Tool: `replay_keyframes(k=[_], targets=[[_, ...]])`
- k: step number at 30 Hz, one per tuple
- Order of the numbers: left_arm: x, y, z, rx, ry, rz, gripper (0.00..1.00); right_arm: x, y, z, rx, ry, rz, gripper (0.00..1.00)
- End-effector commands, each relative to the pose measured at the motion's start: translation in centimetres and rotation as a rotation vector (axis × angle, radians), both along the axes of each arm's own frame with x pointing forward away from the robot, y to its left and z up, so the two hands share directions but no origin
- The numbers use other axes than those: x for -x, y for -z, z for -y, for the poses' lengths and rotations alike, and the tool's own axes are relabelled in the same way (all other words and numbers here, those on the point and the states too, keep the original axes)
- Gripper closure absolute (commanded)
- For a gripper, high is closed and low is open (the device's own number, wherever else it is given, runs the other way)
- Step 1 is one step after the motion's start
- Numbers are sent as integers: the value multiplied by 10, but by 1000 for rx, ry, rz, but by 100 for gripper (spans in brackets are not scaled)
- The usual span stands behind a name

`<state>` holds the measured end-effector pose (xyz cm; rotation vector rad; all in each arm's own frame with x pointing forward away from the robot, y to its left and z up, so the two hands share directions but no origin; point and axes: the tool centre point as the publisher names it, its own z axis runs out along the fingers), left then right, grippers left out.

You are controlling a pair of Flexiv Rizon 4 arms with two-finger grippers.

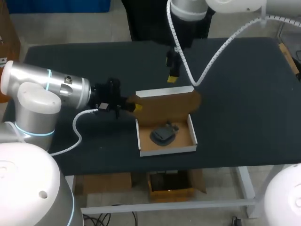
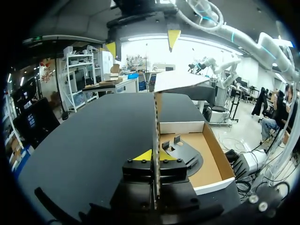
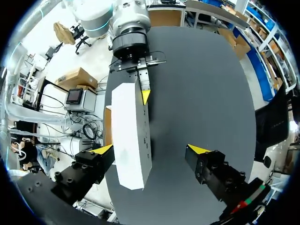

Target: Assemble the packaging by folding the flat box into shape, placing the metal phone stand inside, and closing the box properly

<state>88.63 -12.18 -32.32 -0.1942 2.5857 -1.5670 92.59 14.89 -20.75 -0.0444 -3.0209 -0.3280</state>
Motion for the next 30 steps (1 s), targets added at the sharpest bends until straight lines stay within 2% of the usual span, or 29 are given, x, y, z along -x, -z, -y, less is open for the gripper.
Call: replay_keyframes(k=[1,17,19,21,25,30], targets=[[0,3,1,1,-1,2,100,-2,-5,4,-18,20,-1,0],[0,3,1,1,-1,2,100,-2,-5,4,-18,20,-1,0],[-1,2,2,-1,-21,31,100,-5,-4,6,-11,37,-5,0],[3,3,5,-36,-18,98,100,-8,-2,8,5,57,-19,0],[8,3,4,-41,-18,189,100,-11,3,13,47,122,-26,0],[18,5,4,-49,-19,291,100,-4,11,20,57,204,-51,0]])
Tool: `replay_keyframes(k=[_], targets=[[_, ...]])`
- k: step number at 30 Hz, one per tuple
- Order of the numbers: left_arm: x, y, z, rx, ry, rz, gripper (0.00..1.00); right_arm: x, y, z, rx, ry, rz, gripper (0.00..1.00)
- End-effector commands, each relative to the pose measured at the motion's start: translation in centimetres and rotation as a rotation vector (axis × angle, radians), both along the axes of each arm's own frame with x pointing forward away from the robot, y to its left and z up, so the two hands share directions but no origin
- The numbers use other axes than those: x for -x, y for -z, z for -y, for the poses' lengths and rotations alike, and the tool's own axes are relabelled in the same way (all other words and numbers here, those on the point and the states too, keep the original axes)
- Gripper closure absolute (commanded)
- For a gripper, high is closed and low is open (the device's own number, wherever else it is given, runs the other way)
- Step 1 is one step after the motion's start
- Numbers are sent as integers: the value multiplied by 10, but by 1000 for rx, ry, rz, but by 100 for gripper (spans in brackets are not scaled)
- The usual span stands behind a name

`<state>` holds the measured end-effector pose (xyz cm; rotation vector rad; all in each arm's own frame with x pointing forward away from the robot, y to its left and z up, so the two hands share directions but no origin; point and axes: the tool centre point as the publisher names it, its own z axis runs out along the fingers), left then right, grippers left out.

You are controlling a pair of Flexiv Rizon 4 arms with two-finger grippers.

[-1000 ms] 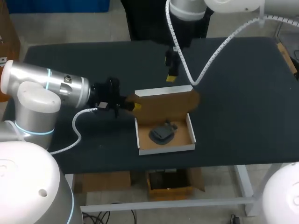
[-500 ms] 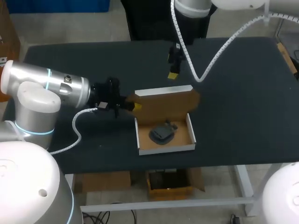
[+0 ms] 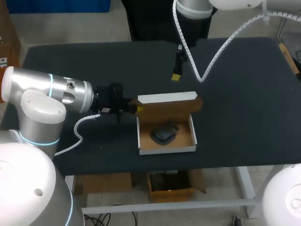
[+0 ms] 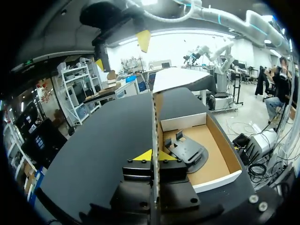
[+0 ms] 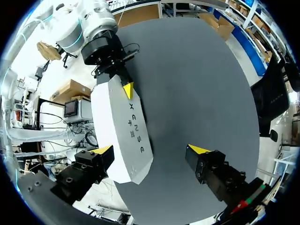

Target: Assemble the packaging by folding the flat box into shape, placing the metal phone stand inside, and closing the box properly

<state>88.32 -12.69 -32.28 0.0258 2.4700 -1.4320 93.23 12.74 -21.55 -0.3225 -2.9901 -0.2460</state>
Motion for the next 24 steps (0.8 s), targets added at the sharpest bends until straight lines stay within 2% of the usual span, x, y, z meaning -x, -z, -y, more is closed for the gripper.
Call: replay_keyframes(k=[1,7,12,18,24], targets=[[16,7,-1,9,-58,87,100,4,3,0,2,55,-11,0],[25,16,-4,9,-60,177,100,15,5,7,-32,177,-37,0],[30,21,-6,18,-44,258,100,26,9,15,2,345,-61,0],[34,27,-5,19,-36,332,100,48,20,21,-60,508,-111,0],[38,27,-6,18,-38,390,100,73,34,20,-80,591,-141,0]])
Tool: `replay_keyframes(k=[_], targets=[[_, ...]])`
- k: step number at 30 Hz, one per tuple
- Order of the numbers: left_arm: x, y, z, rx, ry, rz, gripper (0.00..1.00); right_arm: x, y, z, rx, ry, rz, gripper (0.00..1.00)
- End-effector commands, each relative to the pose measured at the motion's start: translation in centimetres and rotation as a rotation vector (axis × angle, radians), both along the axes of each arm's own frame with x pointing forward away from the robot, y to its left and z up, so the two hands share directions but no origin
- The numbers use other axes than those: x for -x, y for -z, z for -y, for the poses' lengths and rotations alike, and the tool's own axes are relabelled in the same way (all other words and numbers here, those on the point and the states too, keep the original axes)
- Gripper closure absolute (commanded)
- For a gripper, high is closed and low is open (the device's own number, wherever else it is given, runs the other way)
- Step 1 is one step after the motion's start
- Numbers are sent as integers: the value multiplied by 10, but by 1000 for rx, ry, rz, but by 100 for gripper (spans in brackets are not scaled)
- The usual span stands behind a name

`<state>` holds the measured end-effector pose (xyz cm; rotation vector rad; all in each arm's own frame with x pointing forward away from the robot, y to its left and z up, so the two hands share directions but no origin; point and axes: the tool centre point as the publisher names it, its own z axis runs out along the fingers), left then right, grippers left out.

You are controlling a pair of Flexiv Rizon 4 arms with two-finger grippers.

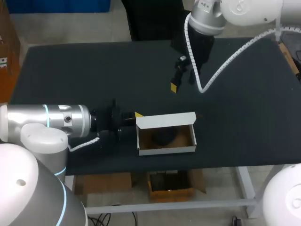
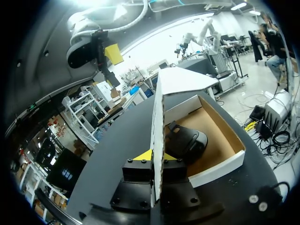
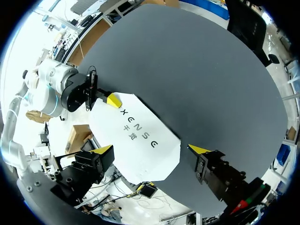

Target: Assemble the packaging by folding the flat box into shape, placing the metal phone stand inside, and closing the box properly

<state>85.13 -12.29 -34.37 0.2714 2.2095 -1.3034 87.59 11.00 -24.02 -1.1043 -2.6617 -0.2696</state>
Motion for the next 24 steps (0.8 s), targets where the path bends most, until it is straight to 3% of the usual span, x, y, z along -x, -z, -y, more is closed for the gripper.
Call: replay_keyframes(k=[1,18,24], targets=[[6,6,-2,39,-54,57,100,21,11,3,-45,65,56,0],[10,-6,7,9,-31,122,100,21,11,3,-45,65,56,0],[7,-8,11,-7,-26,158,100,15,1,-6,-9,181,-51,0]])
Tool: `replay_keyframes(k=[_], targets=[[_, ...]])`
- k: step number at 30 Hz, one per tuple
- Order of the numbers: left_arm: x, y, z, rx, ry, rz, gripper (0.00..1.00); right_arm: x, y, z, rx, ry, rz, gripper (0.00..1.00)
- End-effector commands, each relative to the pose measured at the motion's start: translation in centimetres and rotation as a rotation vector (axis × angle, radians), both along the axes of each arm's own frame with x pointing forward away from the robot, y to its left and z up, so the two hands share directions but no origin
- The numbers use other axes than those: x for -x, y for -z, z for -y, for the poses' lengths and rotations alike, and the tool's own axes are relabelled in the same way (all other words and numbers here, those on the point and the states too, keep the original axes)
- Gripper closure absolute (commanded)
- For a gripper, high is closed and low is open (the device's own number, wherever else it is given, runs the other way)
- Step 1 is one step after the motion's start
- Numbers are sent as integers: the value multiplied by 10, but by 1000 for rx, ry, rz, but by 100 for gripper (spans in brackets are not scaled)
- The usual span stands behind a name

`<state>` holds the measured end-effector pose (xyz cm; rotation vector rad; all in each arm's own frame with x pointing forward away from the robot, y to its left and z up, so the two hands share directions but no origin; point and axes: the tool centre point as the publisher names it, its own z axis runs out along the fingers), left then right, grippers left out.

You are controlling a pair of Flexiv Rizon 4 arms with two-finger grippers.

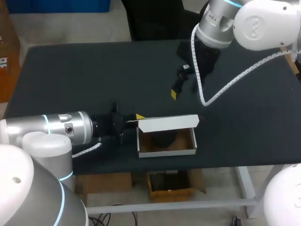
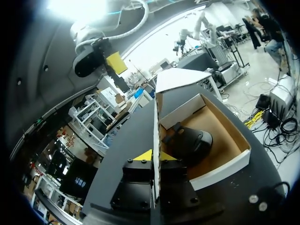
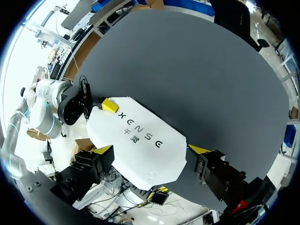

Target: Assemble the packaging by folding the flat box into shape, placing the metal phone stand inside, and closing the box properly

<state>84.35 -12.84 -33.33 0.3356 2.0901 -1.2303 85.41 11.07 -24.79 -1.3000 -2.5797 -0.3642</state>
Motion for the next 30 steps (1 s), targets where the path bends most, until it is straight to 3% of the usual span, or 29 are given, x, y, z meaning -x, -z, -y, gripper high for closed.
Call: replay_keyframes(k=[1,7,16,17,18,20,21,23,30], targets=[[-1,3,6,-9,-11,23,100,-7,-5,-4,23,52,-108,0],[-3,8,9,-31,-21,67,100,2,9,0,63,183,-253,0],[-3,15,11,-58,-41,123,100,18,25,15,91,307,-354,2],[-3,16,11,-58,-42,124,100,19,26,16,99,322,-361,11],[-3,16,11,-58,-42,124,100,19,26,16,99,322,-361,11],[-3,16,11,-59,-47,139,100,23,30,21,97,331,-386,42],[-3,16,11,-62,-49,145,100,25,32,24,97,334,-395,53],[-3,16,11,-63,-50,154,100,27,35,27,95,338,-403,59],[-4,17,10,-66,-49,184,100,40,51,37,106,359,-439,60]])
